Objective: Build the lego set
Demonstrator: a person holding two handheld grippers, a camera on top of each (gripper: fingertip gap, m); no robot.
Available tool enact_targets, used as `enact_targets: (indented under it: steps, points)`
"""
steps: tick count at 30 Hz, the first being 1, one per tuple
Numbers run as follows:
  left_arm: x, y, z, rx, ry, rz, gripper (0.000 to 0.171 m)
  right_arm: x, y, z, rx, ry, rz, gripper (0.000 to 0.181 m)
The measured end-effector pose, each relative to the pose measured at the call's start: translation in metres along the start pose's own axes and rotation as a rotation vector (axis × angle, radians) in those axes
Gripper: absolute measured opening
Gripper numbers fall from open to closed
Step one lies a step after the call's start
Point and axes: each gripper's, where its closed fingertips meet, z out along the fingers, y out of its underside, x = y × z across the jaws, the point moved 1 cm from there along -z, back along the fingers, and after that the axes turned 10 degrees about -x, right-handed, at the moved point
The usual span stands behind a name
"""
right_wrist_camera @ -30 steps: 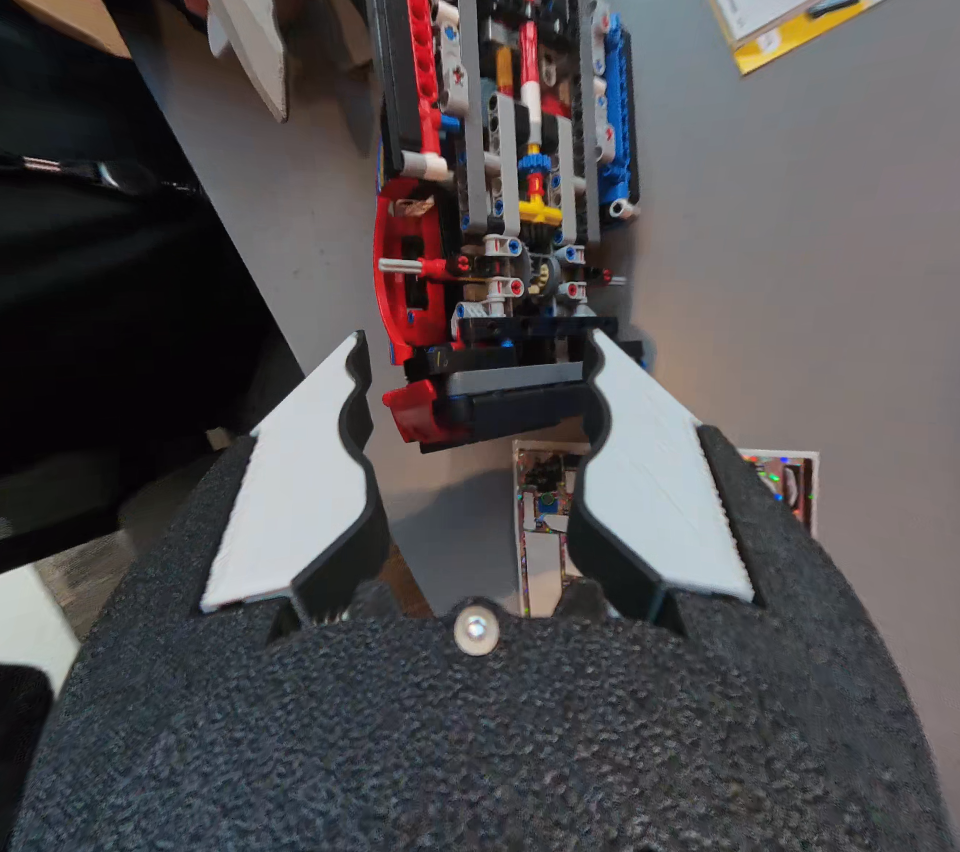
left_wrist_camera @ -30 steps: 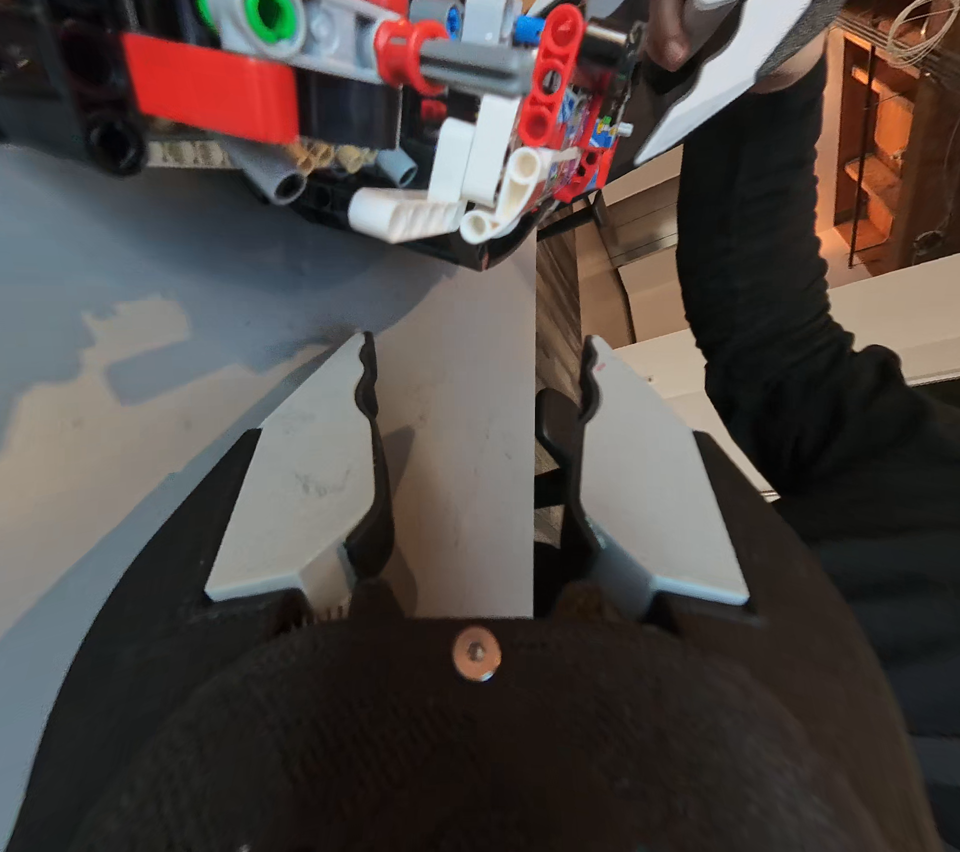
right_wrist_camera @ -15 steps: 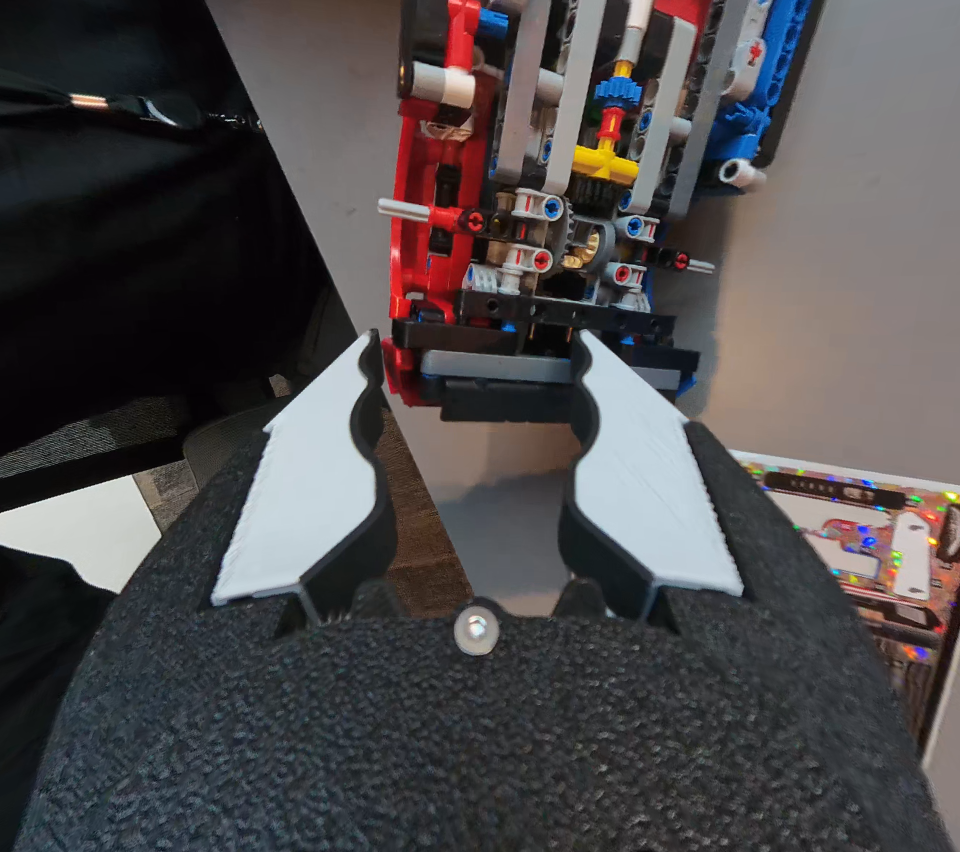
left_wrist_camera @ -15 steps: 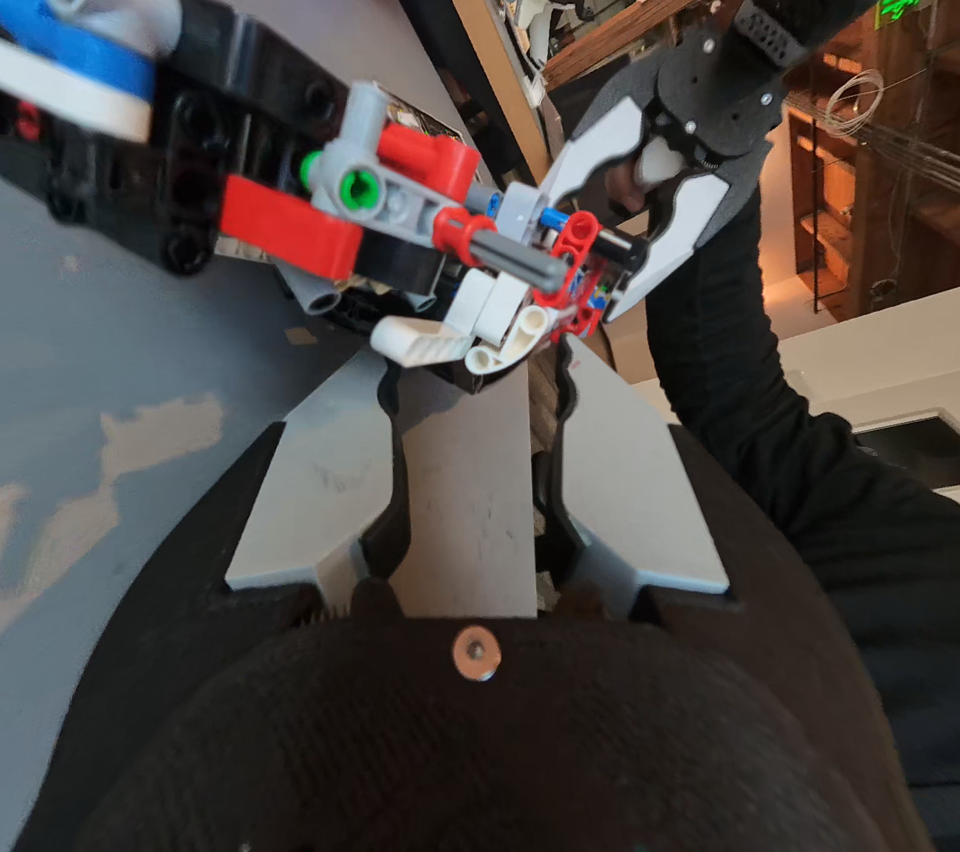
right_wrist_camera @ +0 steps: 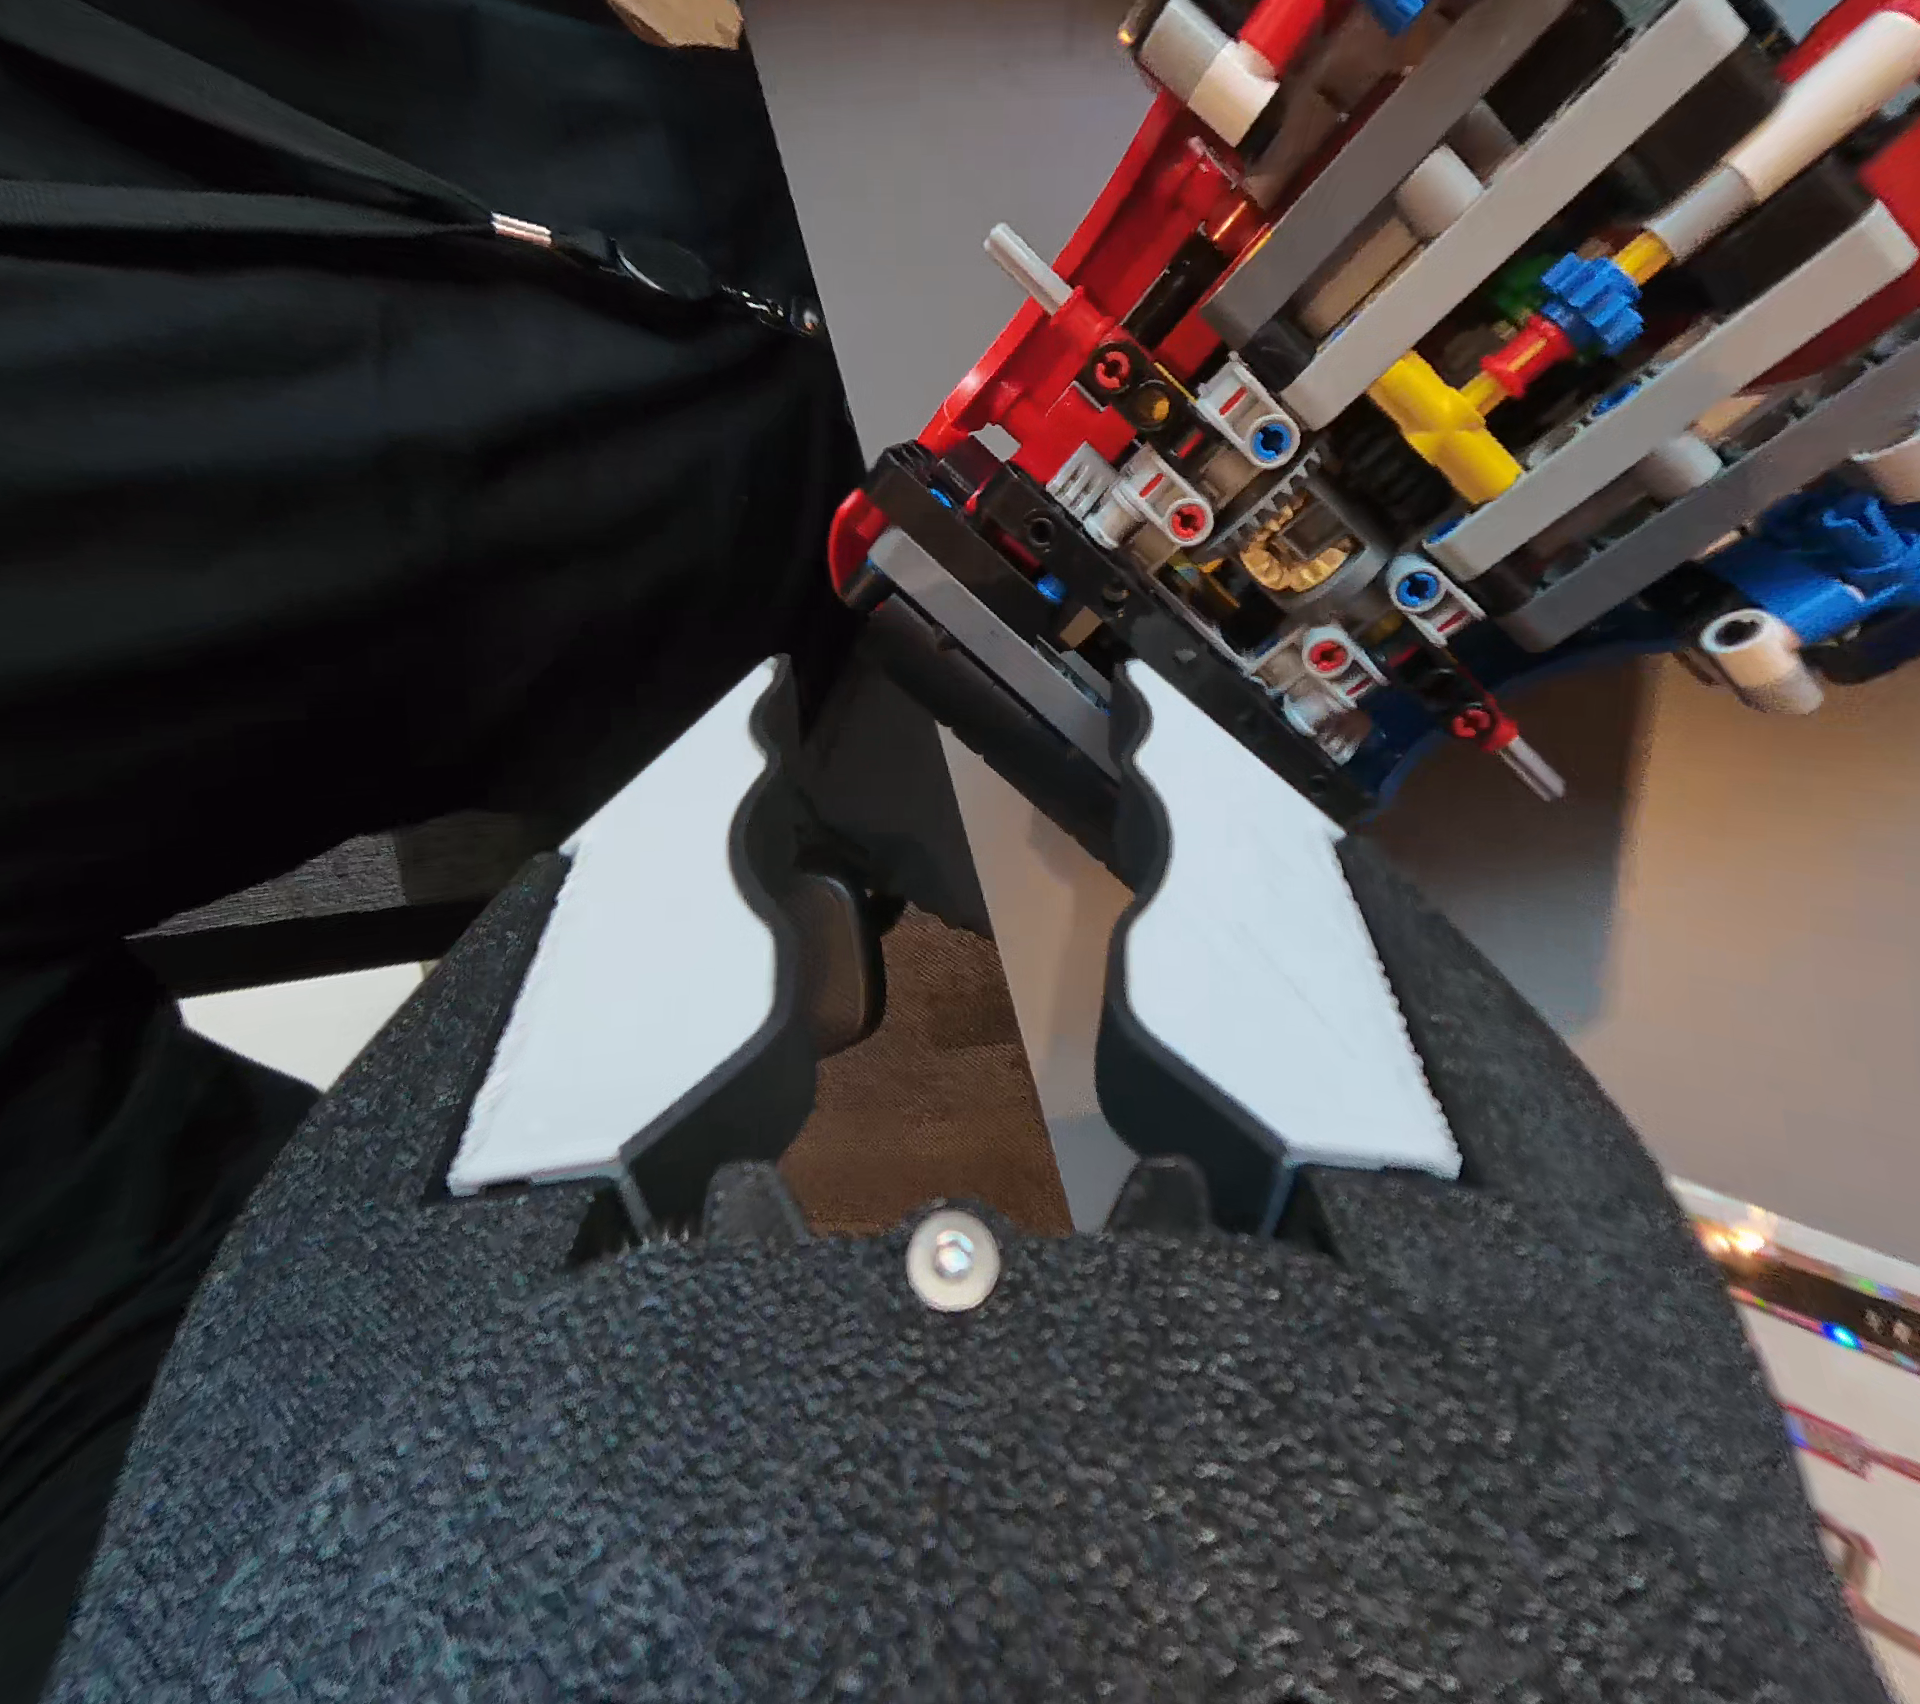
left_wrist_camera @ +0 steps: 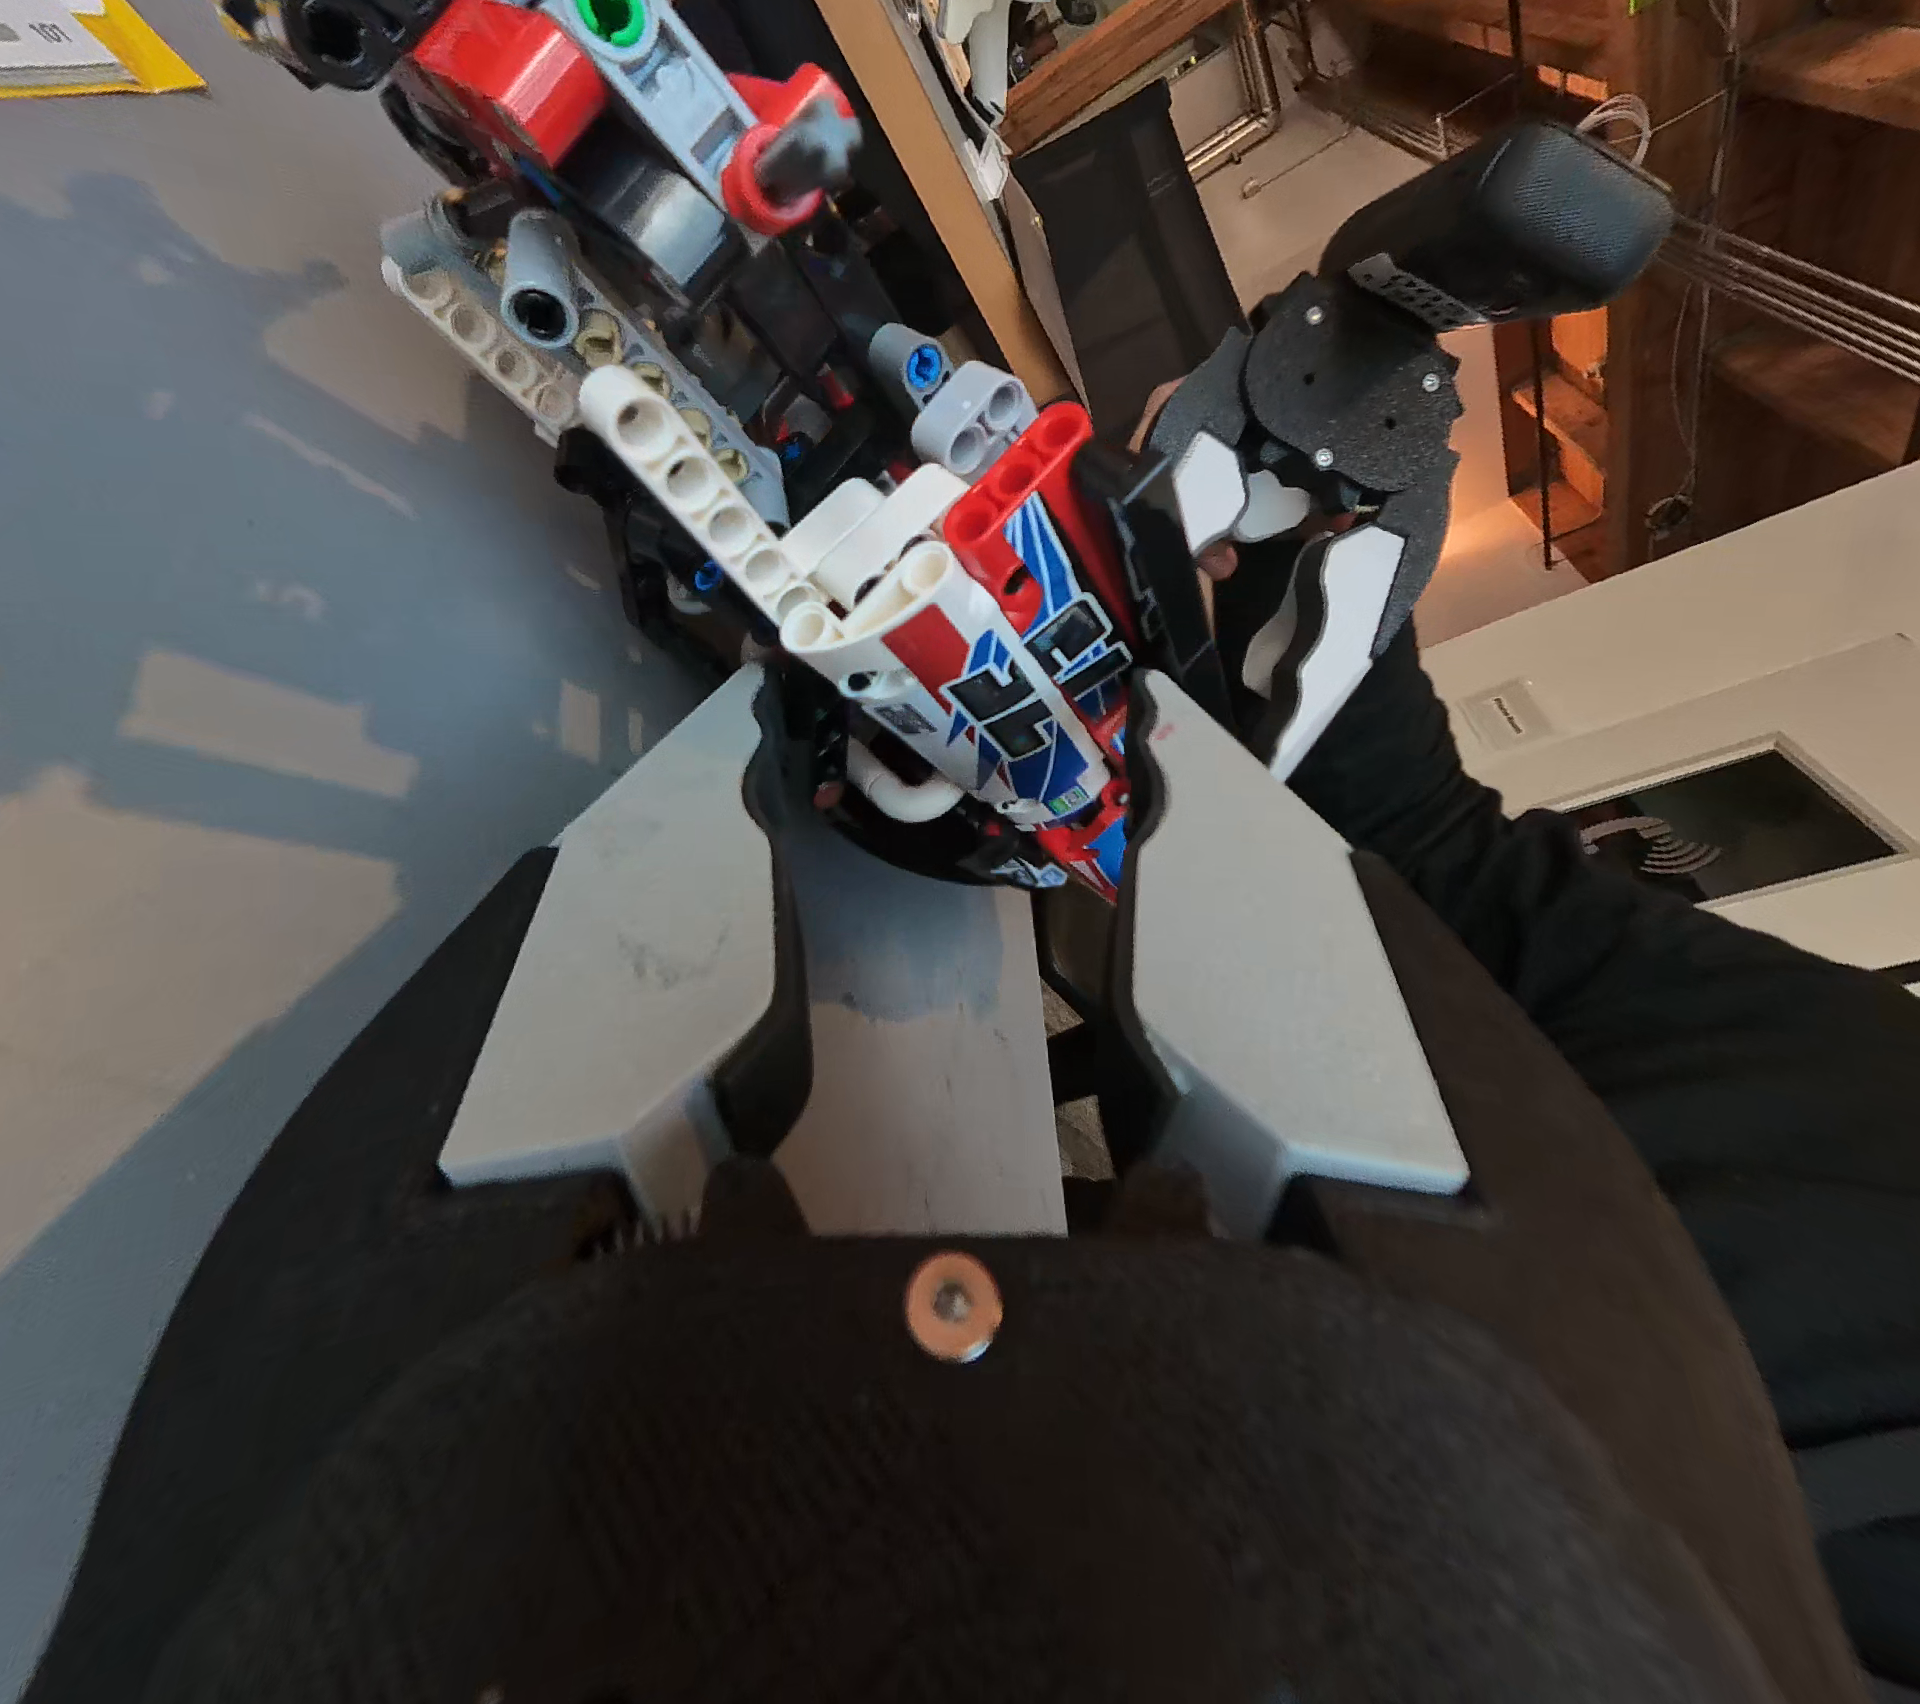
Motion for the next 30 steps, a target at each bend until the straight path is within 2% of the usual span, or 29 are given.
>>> enact_targets:
  steps: [10, 17, 23, 30]
  points:
    - [0.001, -0.018, -0.012, 0.039, 0.103, -0.028, 0.067, -0.011, -0.024, 0.006, 0.158, -0.112, 0.0, 0.062]
    - [0.001, -0.029, -0.004, -0.013, 0.026, 0.011, 0.073, -0.017, -0.033, 0.007, 0.27, -0.167, -0.027, 0.064]
    - [0.005, -0.025, -0.006, -0.016, 0.077, 0.003, 0.068, -0.015, -0.024, 0.0, 0.369, -0.176, -0.016, 0.065]
    - [0.005, -0.013, -0.014, 0.018, 0.113, -0.011, 0.069, -0.018, -0.026, -0.013, 0.407, -0.176, -0.038, 0.065]
